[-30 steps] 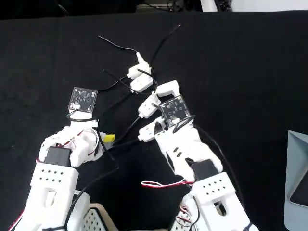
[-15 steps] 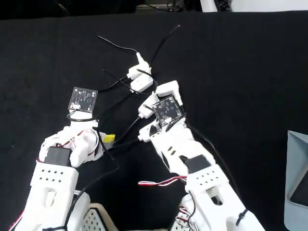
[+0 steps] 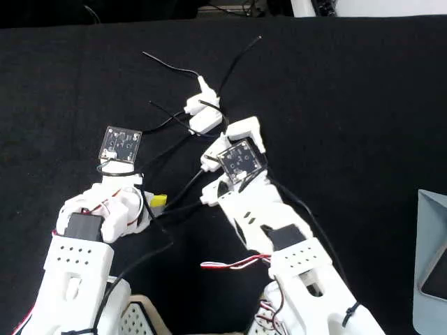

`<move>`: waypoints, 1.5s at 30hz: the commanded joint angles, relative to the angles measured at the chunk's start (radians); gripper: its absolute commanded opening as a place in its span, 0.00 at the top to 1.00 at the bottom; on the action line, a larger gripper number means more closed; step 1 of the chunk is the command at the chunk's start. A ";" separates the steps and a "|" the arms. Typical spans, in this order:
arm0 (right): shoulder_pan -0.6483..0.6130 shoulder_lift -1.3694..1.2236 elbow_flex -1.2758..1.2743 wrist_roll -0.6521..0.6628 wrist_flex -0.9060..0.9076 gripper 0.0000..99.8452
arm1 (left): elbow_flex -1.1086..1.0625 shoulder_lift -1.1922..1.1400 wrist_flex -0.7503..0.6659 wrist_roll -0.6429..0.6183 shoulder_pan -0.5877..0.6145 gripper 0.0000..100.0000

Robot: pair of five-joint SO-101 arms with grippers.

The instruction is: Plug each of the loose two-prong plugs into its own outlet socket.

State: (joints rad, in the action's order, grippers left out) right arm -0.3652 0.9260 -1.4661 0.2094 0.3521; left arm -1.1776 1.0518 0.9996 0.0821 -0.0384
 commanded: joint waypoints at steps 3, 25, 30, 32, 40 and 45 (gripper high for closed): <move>0.043 -0.002 0.019 0.003 -0.026 0.99 | 0.004 0.015 -0.015 -0.011 0.010 0.71; -0.009 -0.007 -0.031 -0.002 -0.046 0.99 | 0.002 0.015 -0.014 -0.011 0.010 0.71; -0.026 -0.113 -0.015 -0.002 -0.046 0.99 | 0.002 0.015 -0.012 -0.011 0.010 0.71; -0.021 -0.159 0.012 -0.002 -0.044 0.99 | 0.002 0.015 -0.012 -0.011 0.010 0.71; -0.020 -0.278 0.101 0.006 0.052 0.99 | 0.002 0.015 -0.014 -0.008 0.010 0.71; -0.020 -0.363 0.173 0.006 0.123 0.99 | 0.002 0.015 -0.011 -0.006 0.010 0.71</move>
State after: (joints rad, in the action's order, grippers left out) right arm -0.3713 0.6360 -1.3050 0.2094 0.4212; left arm -1.1776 1.0518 0.9996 0.0821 -0.0384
